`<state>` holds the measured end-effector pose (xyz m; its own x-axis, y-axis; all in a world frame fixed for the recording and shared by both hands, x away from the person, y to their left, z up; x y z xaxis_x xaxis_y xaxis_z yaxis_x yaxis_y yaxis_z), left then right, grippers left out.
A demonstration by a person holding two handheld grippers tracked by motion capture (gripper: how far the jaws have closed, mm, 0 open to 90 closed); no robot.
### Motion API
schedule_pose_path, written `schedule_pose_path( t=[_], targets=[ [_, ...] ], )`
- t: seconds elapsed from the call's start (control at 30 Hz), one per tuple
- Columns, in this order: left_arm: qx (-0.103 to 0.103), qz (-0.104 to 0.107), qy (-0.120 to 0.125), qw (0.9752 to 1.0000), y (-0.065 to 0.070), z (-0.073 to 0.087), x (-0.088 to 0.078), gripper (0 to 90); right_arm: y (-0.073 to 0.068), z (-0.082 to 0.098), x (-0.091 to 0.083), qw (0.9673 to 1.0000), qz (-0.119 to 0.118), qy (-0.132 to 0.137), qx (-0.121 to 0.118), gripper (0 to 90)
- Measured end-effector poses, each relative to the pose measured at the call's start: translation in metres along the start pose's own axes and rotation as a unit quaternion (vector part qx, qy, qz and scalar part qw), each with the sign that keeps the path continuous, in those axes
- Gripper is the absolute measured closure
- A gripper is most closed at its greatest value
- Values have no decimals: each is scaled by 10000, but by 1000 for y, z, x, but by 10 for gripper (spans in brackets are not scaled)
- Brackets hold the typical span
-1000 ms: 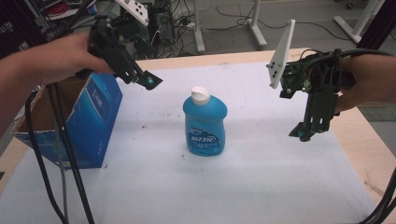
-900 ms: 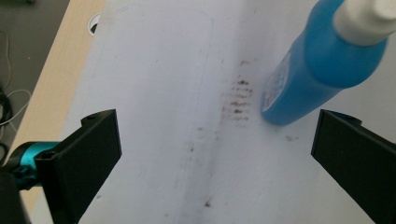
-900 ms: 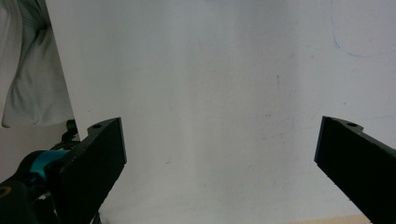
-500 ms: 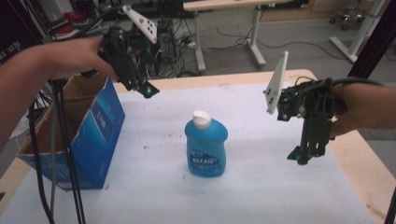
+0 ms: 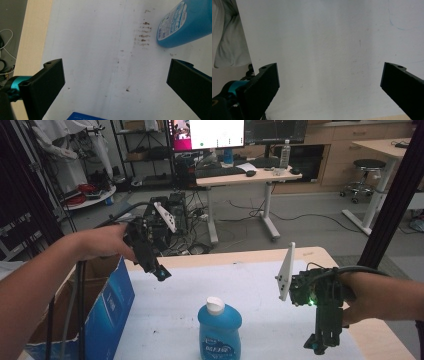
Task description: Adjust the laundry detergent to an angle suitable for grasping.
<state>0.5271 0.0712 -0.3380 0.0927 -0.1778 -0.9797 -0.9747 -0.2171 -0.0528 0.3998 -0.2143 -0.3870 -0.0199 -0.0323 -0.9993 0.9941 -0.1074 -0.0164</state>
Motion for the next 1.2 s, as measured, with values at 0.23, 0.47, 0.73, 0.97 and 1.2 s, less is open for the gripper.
schedule_pose_path(
  t=[0.23,0.47,0.73,0.97,1.2],
  targets=[
    [77,114,-171,9998,1,4,9,16,-1,-2,0,10000,-7,-14,-2,15],
    [156,128,-136,9997,0,2,10,16,0,-5,-1,10000,-24,-9,-36,15],
    [254,92,-138,9995,0,-1,12,16,0,-6,0,10000,-25,-27,-63,15],
    [274,89,-113,9995,0,-1,12,17,-6,-4,-3,9999,-14,-66,-84,15],
    [304,101,-87,9994,1,-2,12,16,-7,-4,-3,10000,-33,-72,-34,15]
  ],
)
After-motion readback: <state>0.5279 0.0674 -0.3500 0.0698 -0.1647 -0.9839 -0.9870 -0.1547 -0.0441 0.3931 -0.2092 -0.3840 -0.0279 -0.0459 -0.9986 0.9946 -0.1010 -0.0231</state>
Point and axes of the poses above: each handheld gripper's, and its own axes: x roughly forward along the jaws, z roughly out of its underside, y roughly to its right, the point moved 10 cm from there along x, roughly forward along the jaws, and after that the axes turned 11 degrees about -y, right-handed, at the moved point
